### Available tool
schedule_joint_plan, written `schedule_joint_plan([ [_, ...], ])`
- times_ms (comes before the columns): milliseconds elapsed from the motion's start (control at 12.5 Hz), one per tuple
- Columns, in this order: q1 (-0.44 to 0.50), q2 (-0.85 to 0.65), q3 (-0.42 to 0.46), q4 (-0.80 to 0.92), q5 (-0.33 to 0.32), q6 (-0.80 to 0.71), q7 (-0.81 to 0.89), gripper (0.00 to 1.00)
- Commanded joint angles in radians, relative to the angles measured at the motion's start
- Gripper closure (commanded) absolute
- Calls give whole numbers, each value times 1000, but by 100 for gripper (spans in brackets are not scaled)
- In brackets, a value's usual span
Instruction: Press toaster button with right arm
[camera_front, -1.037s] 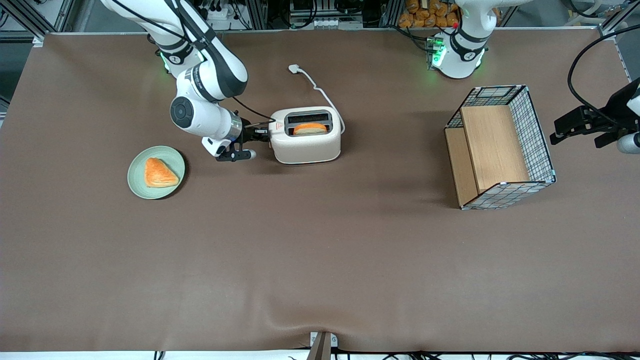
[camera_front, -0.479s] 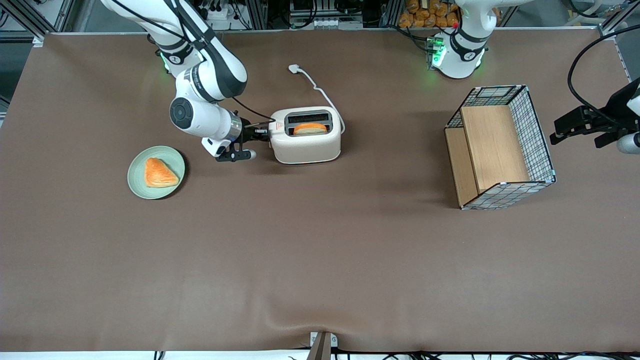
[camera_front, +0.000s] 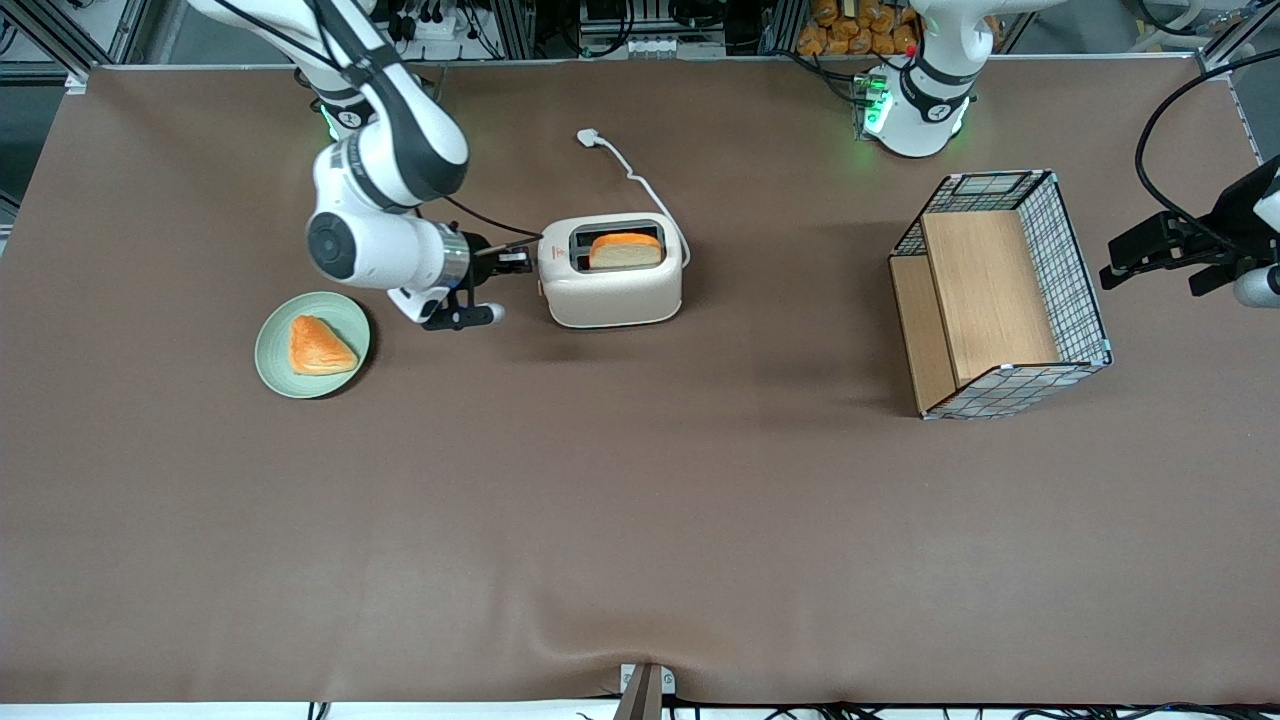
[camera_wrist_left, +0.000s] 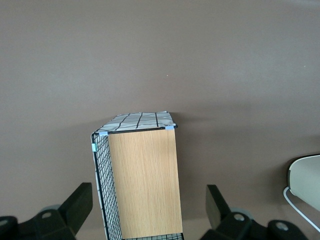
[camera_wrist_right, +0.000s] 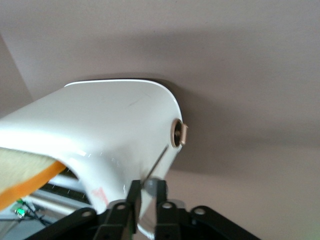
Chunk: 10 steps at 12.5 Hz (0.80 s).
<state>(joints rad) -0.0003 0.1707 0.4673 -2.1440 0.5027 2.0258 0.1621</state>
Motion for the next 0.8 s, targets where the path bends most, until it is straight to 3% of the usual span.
schedule_joint_plan([
  [0, -52, 4, 7, 177, -130, -213, 109, 0],
  [239, -122, 7, 7, 385, -228, -425, 162, 0],
  [559, -176, 22, 8, 595, -423, -501, 91, 0],
  [638, -185, 32, 2, 643, -440, -542, 41, 0],
  [718, -155, 35, -75, 691, -440, -564, 12, 0],
])
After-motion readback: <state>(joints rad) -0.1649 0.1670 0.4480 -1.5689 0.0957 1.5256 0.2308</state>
